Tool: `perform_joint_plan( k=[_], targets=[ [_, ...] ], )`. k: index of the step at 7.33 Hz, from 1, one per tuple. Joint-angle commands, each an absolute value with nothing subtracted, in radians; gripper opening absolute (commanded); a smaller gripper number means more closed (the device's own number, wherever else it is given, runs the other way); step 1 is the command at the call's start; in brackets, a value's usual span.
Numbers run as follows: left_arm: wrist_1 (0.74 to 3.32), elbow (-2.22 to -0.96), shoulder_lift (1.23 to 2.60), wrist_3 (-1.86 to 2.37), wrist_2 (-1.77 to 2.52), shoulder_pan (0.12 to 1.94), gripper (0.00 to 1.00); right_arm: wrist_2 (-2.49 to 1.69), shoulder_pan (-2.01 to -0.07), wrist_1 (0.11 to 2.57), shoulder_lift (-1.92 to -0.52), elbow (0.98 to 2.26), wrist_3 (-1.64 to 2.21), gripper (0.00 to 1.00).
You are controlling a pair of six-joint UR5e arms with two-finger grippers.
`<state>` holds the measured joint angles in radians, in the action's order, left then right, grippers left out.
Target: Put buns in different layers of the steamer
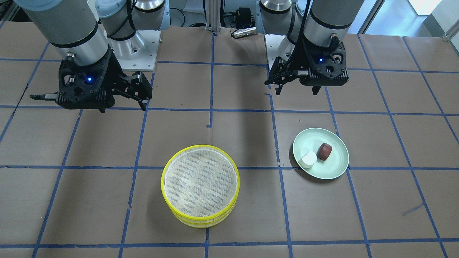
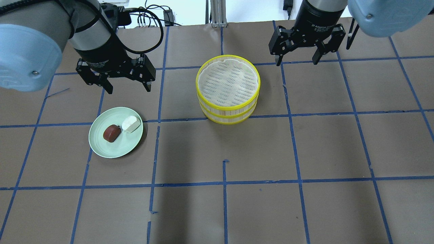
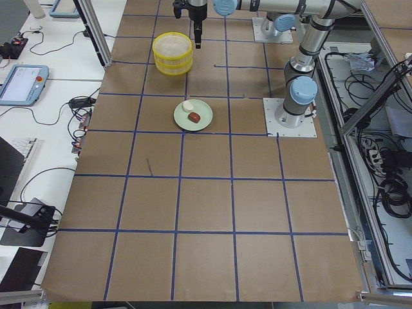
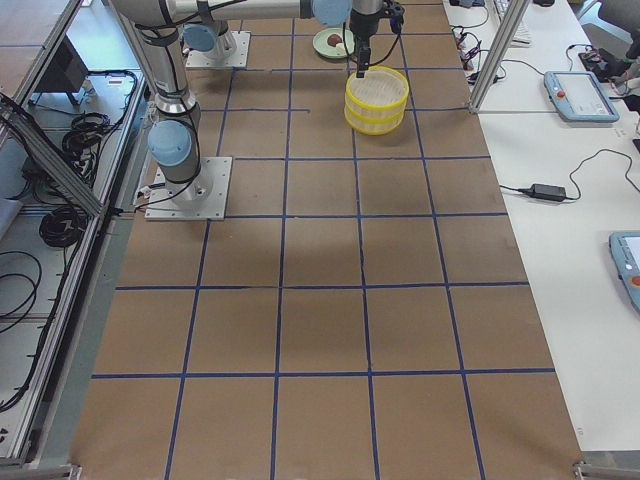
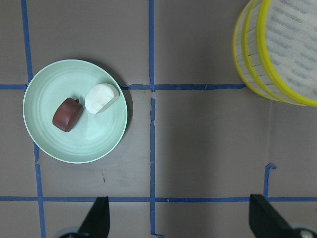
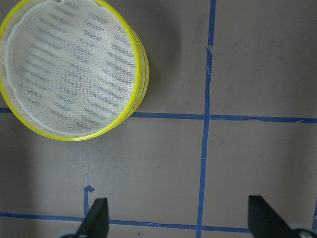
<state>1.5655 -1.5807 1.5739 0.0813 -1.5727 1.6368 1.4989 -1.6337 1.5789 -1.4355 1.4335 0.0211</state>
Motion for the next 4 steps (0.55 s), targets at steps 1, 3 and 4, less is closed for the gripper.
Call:
perform_joint_plan(
  k=[1, 3, 4],
  targets=[
    [1.565, -1.582, 1.577, 0.081, -1.572, 1.638, 1.0, 1.496, -1.634, 1.589, -1.44, 1.445, 0.023, 1.0],
    [1.557, -1.582, 1.582, 0.081, -1.574, 1.634, 1.0, 1.488, -1.637, 1.688, -1.436, 1.497, 0.038, 1.0],
    [1.537, -1.575, 1.585, 0.078, -1.568, 1.628, 1.0, 1.482, -1.655, 1.763, -1.389, 1.515, 0.064, 1.0]
  ],
)
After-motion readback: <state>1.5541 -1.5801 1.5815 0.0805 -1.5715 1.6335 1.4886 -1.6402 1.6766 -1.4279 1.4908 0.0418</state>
